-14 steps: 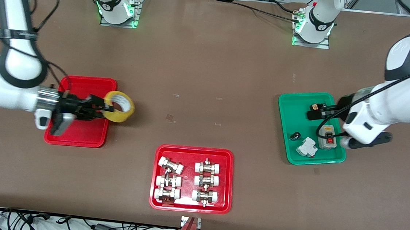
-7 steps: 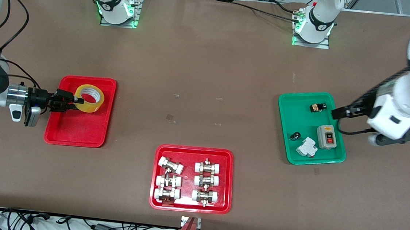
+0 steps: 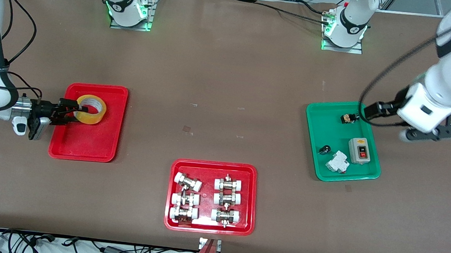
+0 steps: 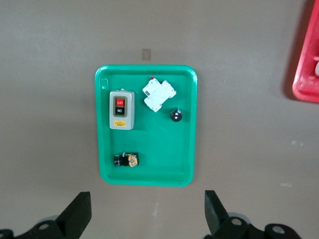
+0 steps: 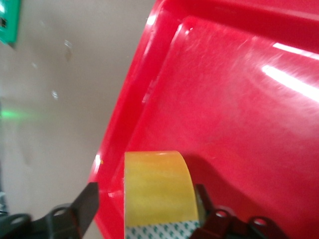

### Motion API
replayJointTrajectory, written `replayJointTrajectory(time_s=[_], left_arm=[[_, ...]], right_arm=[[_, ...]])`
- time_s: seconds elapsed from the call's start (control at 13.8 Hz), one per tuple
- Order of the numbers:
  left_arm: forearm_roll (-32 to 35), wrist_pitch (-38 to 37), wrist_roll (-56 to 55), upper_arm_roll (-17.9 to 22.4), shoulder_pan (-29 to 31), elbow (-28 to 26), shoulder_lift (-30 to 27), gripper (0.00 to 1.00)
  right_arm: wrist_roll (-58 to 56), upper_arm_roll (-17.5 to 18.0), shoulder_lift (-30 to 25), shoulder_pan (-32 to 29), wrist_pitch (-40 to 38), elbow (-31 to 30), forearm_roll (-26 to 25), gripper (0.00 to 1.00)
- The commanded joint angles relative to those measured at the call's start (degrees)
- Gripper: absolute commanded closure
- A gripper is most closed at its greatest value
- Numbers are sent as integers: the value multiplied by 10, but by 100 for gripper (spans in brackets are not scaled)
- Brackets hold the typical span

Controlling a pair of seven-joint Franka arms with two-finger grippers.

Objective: Left arm passes tape to right arm into tray
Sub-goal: 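Lower the tape roll into the empty red tray with the right gripper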

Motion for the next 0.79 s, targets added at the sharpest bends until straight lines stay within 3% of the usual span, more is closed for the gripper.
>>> replayJointTrajectory(time_s=[0.0, 0.07, 0.14, 0.51, 0.72], left_arm=[[-63, 23, 101, 117, -47, -55, -46, 0], [-63, 19, 104, 171, -97, -54, -49, 0], [-62, 19, 101, 200, -120, -44, -44, 0], [-68, 3, 41, 198, -120, -23, -29, 0], [-71, -15, 137, 204, -117, -1, -28, 0]], right_arm=[[-24, 2, -11, 16, 36, -2, -52, 0], [-23, 2, -17, 27, 53, 0, -78, 0], [-23, 2, -23, 40, 65, 0, -90, 0], [-12, 0, -69, 99, 105, 0, -174, 0], [58, 0, -117, 142, 102, 7, -226, 0]])
